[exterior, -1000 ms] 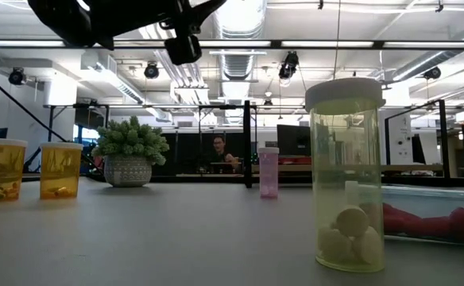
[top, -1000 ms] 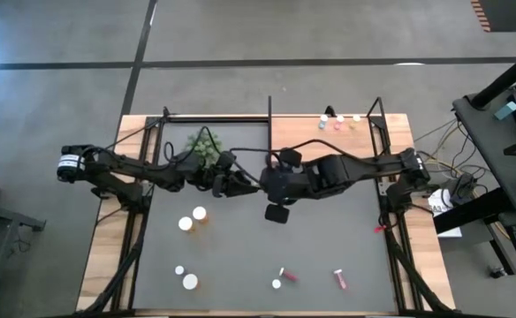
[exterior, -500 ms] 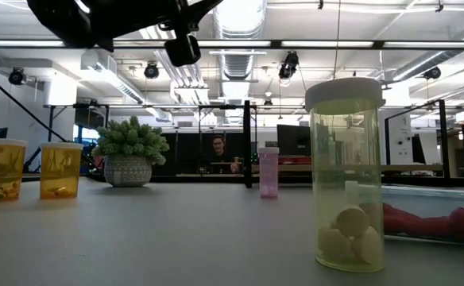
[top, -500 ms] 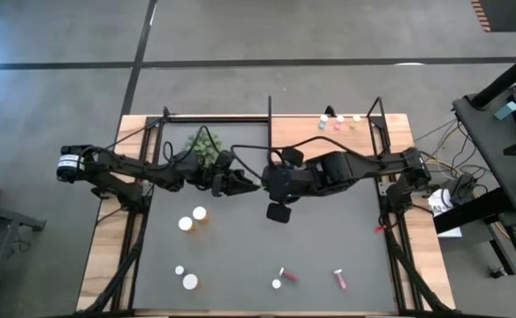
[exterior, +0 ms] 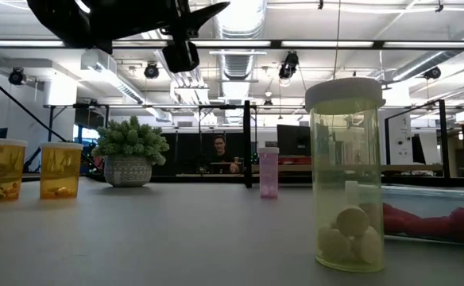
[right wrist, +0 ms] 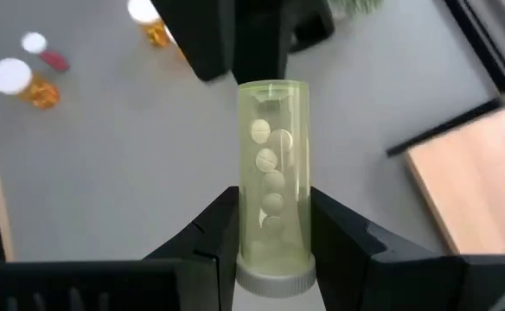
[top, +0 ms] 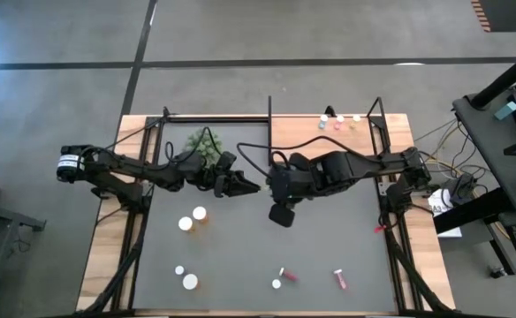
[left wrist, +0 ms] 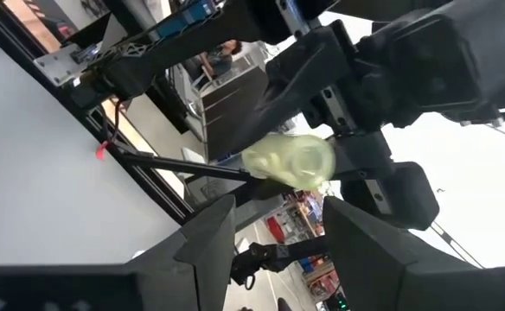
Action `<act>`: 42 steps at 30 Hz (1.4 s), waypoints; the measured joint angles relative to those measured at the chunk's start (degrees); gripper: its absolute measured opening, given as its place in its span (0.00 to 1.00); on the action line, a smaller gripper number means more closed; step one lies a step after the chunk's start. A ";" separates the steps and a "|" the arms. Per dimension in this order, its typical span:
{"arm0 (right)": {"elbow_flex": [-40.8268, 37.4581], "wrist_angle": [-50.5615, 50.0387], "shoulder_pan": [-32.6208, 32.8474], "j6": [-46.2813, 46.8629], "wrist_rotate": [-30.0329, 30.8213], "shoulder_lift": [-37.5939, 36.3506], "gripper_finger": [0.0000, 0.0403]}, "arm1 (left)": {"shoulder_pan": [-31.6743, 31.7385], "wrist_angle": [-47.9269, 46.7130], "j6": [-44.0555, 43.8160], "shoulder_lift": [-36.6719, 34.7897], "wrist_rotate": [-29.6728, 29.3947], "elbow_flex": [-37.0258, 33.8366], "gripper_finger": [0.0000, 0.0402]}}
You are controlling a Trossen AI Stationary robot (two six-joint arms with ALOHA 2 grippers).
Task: Pick and place medicine bottles onto shelf by color
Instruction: Put the top yellow pill bottle on the shelf aligned with the other yellow pill bottle
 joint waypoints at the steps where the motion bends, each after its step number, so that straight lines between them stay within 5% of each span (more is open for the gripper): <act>1: -0.09 -0.45 0.00 0.70 -0.27 0.00 0.26 | 0.00 0.00 0.00 -0.01 -0.01 0.01 0.40; 42: -0.19 2.52 -1.25 5.77 -5.83 3.89 0.26 | -0.17 -3.00 0.00 2.36 2.29 1.53 0.40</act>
